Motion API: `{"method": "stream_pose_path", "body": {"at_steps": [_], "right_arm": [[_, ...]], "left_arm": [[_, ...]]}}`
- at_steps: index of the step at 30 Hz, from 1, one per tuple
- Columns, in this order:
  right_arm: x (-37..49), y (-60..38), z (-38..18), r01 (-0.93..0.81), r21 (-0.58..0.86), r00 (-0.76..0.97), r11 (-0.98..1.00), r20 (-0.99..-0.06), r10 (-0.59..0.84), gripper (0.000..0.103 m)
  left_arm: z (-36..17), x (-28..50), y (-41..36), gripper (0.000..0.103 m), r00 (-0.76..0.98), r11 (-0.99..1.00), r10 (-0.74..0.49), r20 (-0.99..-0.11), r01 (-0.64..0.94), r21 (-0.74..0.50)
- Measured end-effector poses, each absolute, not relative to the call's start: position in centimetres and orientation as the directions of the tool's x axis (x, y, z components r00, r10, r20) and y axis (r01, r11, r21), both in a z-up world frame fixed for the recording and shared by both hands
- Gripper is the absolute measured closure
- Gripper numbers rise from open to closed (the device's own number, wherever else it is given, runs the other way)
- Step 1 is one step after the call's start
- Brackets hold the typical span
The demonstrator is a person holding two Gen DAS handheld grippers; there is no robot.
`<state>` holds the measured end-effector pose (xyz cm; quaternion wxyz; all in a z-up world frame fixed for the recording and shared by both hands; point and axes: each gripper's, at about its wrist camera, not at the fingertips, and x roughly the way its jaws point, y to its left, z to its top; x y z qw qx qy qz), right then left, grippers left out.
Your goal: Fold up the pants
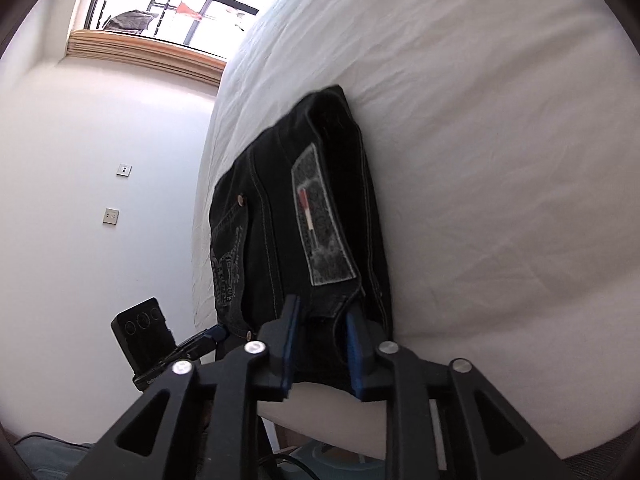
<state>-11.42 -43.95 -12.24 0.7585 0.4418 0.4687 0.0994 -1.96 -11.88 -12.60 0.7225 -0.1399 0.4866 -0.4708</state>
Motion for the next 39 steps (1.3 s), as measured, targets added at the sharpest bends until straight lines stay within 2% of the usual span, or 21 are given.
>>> {"method": "stream_pose_path", "body": {"at_steps": [2, 3, 4, 8, 11, 13, 14, 15, 16, 21, 24, 28, 39], "right_arm": [[-11.8, -45.8, -10.8, 0.265, 0.756, 0.602, 0.598, -0.614, 0.510, 0.022], [-11.4, -46.5, -10.6, 0.273, 0.751, 0.608, 0.602, -0.619, 0.497, 0.022], [-10.7, -46.7, -10.8, 0.277, 0.752, 0.598, 0.598, -0.622, 0.505, 0.022], [-6.8, -45.5, -13.7, 0.313, 0.713, 0.500, 0.628, -0.686, 0.529, 0.022], [-5.4, -44.7, -14.9, 0.316, 0.711, 0.486, 0.628, -0.690, 0.537, 0.026], [-4.6, -44.0, -14.7, 0.296, 0.708, 0.471, 0.641, -0.693, 0.546, 0.035], [-4.2, -43.5, -14.8, 0.293, 0.690, 0.442, 0.662, -0.712, 0.546, 0.053], [-3.9, -43.0, -14.9, 0.294, 0.662, 0.425, 0.690, -0.737, 0.526, 0.057], [-3.7, -42.8, -14.8, 0.291, 0.649, 0.419, 0.703, -0.747, 0.516, 0.059], [-3.7, -41.9, -13.4, 0.260, 0.579, 0.414, 0.772, -0.790, 0.453, 0.074], [-4.0, -41.4, -12.1, 0.245, 0.545, 0.425, 0.802, -0.804, 0.416, 0.078], [-4.5, -40.9, -10.3, 0.226, 0.513, 0.450, 0.828, -0.809, 0.378, 0.081], [-3.3, -40.7, -4.9, 0.121, 0.486, 0.527, 0.866, -0.770, 0.359, 0.084]], "left_arm": [[-11.9, -1.1, -10.0, 0.064, 0.158, 0.572, -0.795, -0.586, 0.519, -0.635], [-11.9, -0.2, -9.5, 0.030, 0.196, 0.608, -0.775, -0.601, 0.492, -0.623], [-12.2, 0.6, -9.0, 0.018, 0.230, 0.645, -0.751, -0.619, 0.459, -0.611], [-14.0, 3.4, -10.1, 0.018, 0.201, 0.697, -0.707, -0.678, 0.363, -0.619], [-14.6, 3.9, -12.0, 0.018, 0.150, 0.709, -0.681, -0.717, 0.382, -0.593], [-14.6, 3.8, -14.1, 0.018, 0.128, 0.717, -0.655, -0.745, 0.416, -0.559], [-14.7, 3.3, -15.3, 0.019, 0.126, 0.729, -0.632, -0.765, 0.433, -0.531], [-14.7, 3.0, -16.2, 0.025, 0.127, 0.739, -0.607, -0.784, 0.453, -0.498], [-14.7, 2.5, -16.9, 0.045, 0.128, 0.745, -0.591, -0.797, 0.467, -0.477], [-14.1, 1.4, -19.2, 0.059, 0.173, 0.787, -0.507, -0.844, 0.492, -0.372], [-13.5, 1.5, -18.9, 0.066, 0.180, 0.793, -0.505, -0.844, 0.484, -0.371], [-12.7, 1.0, -18.5, 0.071, 0.197, 0.798, -0.497, -0.845, 0.487, -0.355], [-6.8, 2.5, -16.9, 0.074, 0.323, 0.813, -0.497, -0.806, 0.499, -0.301]]}}
